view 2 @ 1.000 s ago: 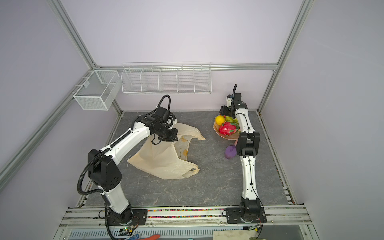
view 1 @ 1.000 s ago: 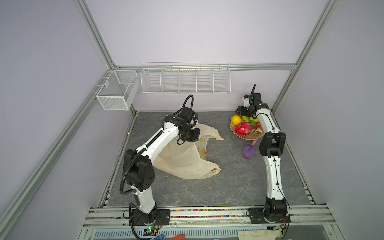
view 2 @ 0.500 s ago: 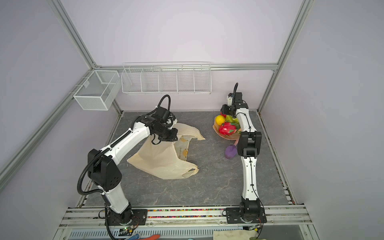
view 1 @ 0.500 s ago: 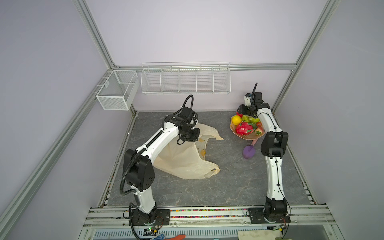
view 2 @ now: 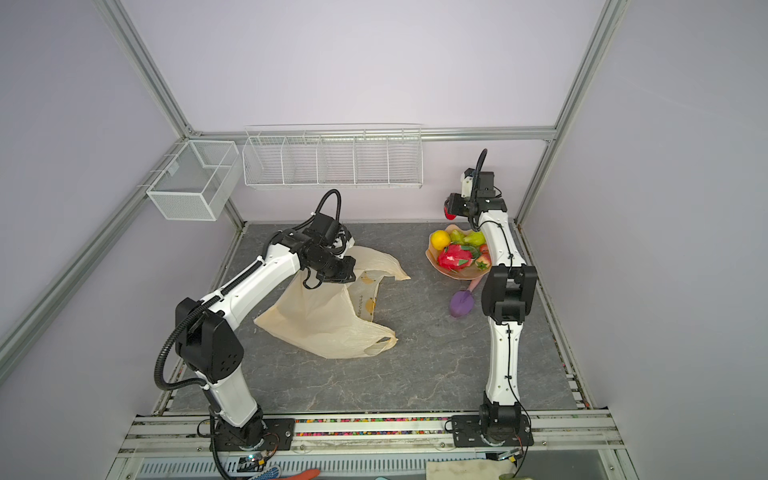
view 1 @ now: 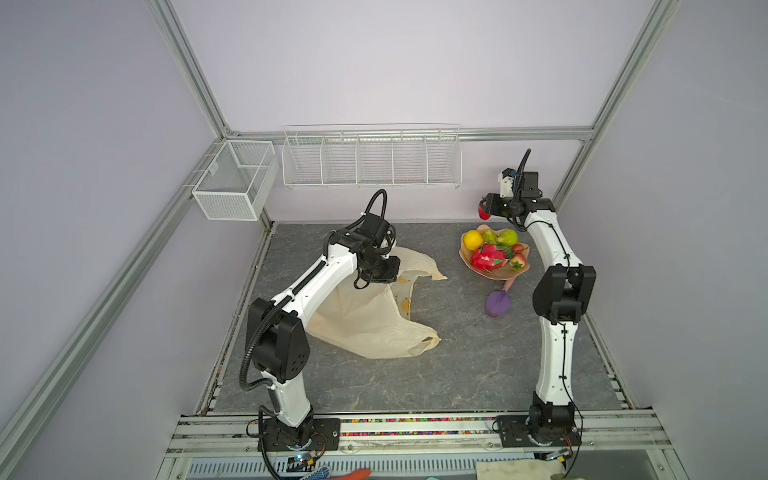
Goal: Place the fruits into the plastic bag
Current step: 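Grasp the strawberry at the bowl's far edge with the right gripper, then carry the strawberry with the right gripper into the open bag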
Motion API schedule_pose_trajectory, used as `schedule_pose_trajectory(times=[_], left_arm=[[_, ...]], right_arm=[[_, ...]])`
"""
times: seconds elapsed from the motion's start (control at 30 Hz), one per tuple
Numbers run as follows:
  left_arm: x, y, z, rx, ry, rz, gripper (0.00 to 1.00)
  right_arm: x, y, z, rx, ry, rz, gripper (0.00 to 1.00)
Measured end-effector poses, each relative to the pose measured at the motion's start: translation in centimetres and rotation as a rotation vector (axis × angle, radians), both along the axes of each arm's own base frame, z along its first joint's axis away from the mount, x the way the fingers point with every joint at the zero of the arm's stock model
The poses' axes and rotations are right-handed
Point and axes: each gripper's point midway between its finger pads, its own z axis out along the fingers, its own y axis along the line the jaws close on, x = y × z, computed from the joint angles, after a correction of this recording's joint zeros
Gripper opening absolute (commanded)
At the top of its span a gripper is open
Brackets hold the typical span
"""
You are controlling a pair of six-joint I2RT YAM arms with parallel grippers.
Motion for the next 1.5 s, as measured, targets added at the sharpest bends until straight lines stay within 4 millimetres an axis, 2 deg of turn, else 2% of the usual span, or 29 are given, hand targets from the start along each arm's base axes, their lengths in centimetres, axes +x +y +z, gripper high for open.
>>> schedule_pose_trajectory(times=[0.07,0.2,0.37,0.43,0.67,0.87,0.97,1.1,1.27,1.37,1.5], left_arm=[[0.0,0.0,0.0,0.000,0.000,-0.001,0.00],[0.0,0.0,0.0,-0.001,-0.001,-0.007,0.00],[-0.1,-0.1,0.1,-0.004,-0.002,-0.015,0.00],[-0.1,-0.2,0.2,-0.008,-0.005,-0.019,0.00],[0.0,-0.6,1.0,-0.031,-0.019,-0.036,0.00],[-0.1,-0.9,1.2,-0.046,-0.013,-0.044,0.00],[-0.2,-1.0,1.3,-0.053,-0.012,-0.048,0.00],[-0.2,-1.1,1.4,-0.061,-0.008,-0.052,0.00],[-0.2,-1.5,1.6,-0.080,-0.009,-0.060,0.00],[-0.1,-1.7,1.6,-0.095,-0.014,-0.062,0.00],[-0.1,-2.0,1.4,-0.110,-0.008,-0.064,0.00]], right_arm=[[-1.0,0.0,0.0,0.012,0.024,-0.010,0.39],[-4.6,0.1,0.0,0.067,0.070,-0.040,0.39],[-10.8,1.1,0.6,0.242,0.101,-0.092,0.37],[-13.1,1.7,0.2,0.328,0.118,-0.115,0.36],[-21.0,5.3,-3.6,0.542,0.266,-0.178,0.36],[-25.7,9.1,-3.3,0.619,0.310,-0.131,0.36],[-27.9,9.9,-4.4,0.658,0.341,-0.136,0.35],[-29.6,10.9,-6.6,0.673,0.412,-0.152,0.35],[-29.4,12.7,-7.1,0.712,0.421,-0.130,0.35],[-29.3,14.7,-7.9,0.723,0.444,-0.095,0.35],[-29.7,18.4,-9.9,0.732,0.510,-0.039,0.35]])
